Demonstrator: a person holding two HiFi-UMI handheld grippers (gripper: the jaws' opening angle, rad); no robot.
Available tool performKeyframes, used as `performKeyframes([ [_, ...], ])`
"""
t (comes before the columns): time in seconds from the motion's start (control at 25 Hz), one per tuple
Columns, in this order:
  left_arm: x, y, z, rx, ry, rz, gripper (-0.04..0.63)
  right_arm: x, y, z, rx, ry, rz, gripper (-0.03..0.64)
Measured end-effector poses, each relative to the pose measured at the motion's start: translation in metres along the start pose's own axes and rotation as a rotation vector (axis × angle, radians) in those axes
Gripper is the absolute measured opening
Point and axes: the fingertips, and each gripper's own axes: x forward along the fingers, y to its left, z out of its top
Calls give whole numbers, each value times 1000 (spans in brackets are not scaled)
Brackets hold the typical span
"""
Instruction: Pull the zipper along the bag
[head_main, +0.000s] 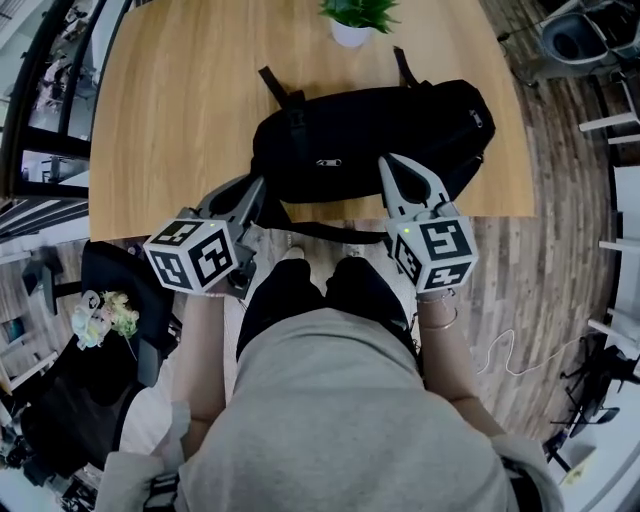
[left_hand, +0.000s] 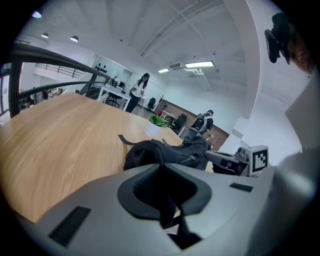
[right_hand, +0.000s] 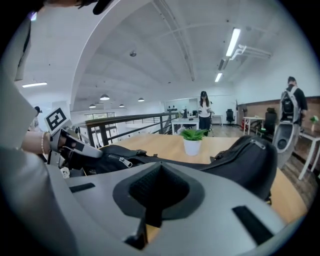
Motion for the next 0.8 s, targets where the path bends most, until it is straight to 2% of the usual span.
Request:
performKeyframes([
  [0.12,1,-7,-1,30,-3,24,40,4,8,3,-23,-9,72,6],
  [0.24,-1,-10,-3,22,-12,41,40,11,26,3,-12,-11,152,12],
  [0.36,-2,-10,-5,14,-16,49,40,17,45,0,-27,9,227,107],
  [0.52,-3,-7,-5,0,-23,56,40,19,53,1,-90,11,250,110],
  [0.6,-3,-7,-5,-2,-25,51,40,18,54,2,-151,11,248,110],
  [0.8,-4,-7,-5,-1,-24,44,40,22,62,4,-391,42,214,121],
])
